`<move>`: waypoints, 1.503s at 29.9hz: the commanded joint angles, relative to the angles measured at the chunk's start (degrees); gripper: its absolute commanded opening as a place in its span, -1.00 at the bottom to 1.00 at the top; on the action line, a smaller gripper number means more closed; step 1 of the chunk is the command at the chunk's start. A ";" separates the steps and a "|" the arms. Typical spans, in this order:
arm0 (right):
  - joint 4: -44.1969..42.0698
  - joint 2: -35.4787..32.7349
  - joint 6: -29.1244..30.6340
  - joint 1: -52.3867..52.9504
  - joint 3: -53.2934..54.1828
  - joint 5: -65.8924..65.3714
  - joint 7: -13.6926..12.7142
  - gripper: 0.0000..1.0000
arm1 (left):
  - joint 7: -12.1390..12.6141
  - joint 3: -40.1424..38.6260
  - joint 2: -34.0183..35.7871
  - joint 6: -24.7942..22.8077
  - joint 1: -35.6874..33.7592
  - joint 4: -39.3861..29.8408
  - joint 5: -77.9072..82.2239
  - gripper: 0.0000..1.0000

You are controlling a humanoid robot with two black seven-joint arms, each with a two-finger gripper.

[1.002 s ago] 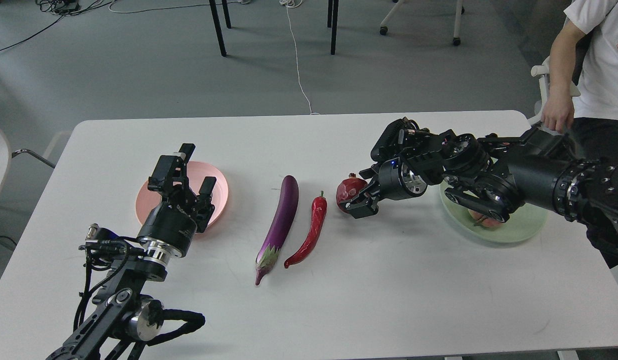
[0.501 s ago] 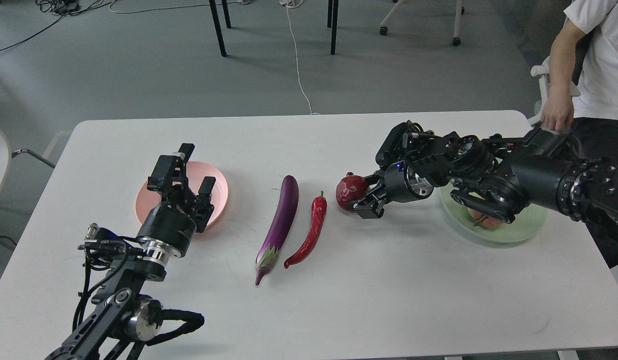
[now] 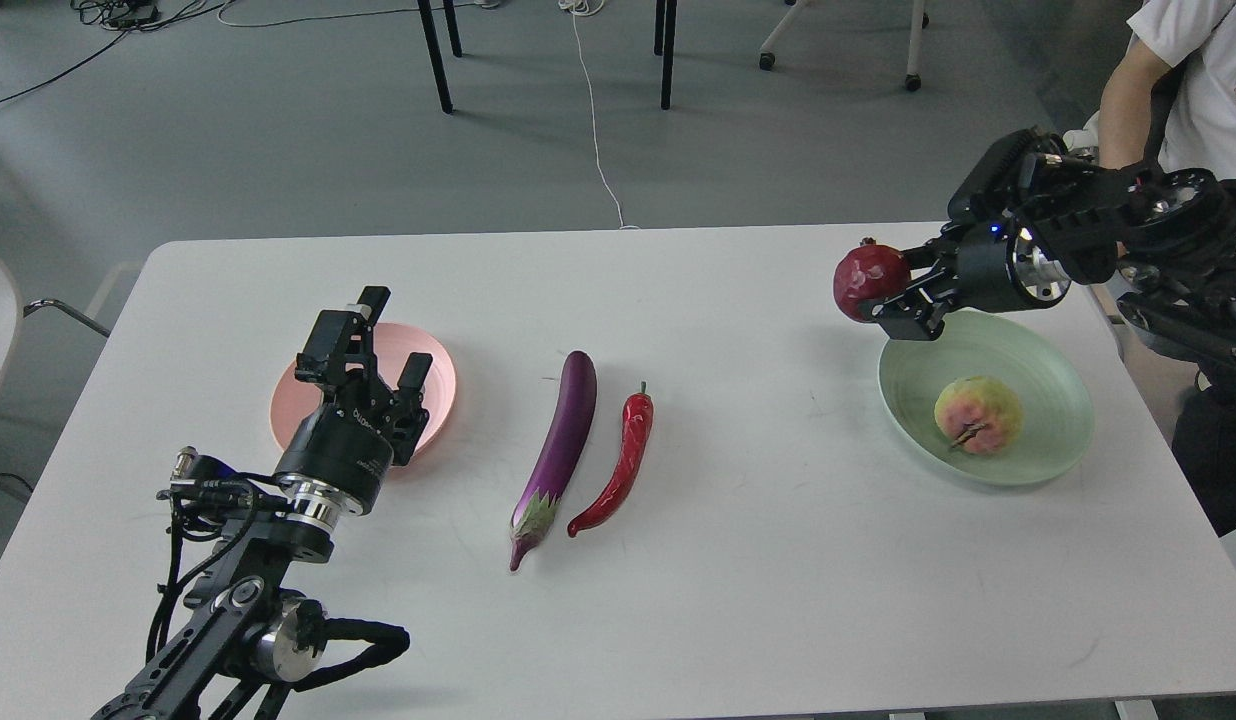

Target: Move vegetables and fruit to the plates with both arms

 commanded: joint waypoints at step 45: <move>15.38 -6.30 -10.17 -17.21 22.63 66.53 -0.01 0.95 | -1.48 0.86 0.47 0.01 -0.08 -0.52 0.44 0.96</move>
